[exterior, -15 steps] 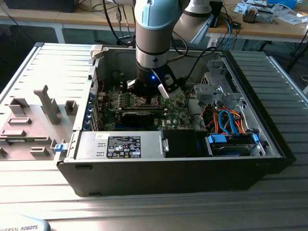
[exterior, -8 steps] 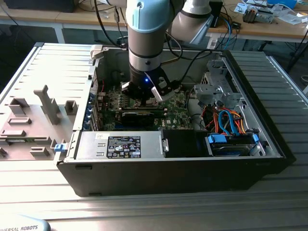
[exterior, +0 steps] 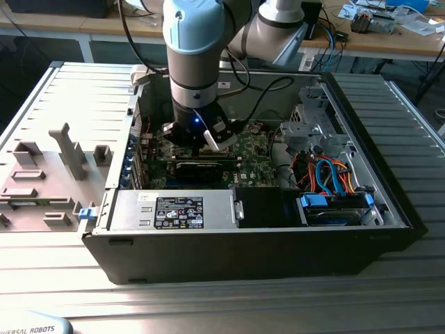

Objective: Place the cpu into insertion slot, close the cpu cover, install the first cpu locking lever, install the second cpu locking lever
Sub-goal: 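Install the second cpu locking lever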

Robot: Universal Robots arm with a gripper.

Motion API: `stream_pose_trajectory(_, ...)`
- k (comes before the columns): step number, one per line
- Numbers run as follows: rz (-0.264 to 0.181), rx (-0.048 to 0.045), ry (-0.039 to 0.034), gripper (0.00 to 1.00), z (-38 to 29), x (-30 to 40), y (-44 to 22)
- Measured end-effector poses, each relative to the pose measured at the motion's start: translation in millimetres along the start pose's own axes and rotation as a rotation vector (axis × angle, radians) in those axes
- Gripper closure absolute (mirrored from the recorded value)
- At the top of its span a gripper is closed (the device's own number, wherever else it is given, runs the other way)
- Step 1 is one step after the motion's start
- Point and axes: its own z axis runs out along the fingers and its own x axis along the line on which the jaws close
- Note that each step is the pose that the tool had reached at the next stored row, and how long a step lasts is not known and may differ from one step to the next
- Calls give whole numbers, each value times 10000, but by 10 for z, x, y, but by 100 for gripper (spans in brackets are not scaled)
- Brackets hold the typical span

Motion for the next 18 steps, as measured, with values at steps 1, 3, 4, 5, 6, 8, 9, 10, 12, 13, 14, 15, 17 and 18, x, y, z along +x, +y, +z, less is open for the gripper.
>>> stream_pose_trajectory(1,0,-1,-1,89,11,18,4)
stream_pose_trajectory(3,-17,0,4,89,34,28,23)
stream_pose_trajectory(4,-18,-1,4,89,41,29,28)
stream_pose_trajectory(5,-18,-1,4,89,47,30,34)
stream_pose_trajectory(6,-18,-3,2,89,67,30,48)
stream_pose_trajectory(8,-18,-1,4,89,121,29,83)
stream_pose_trajectory(9,-18,-1,4,89,139,29,97)
stream_pose_trajectory(10,-18,-3,2,89,151,29,104)
stream_pose_trajectory(12,-19,-9,4,89,162,34,104)
stream_pose_trajectory(13,-18,-12,3,89,165,36,104)
stream_pose_trajectory(14,-18,-15,2,89,169,37,104)
stream_pose_trajectory(15,-18,-19,2,89,176,38,102)
stream_pose_trajectory(17,-18,-41,1,89,184,42,101)
stream_pose_trajectory(18,-18,-62,-2,89,189,43,100)
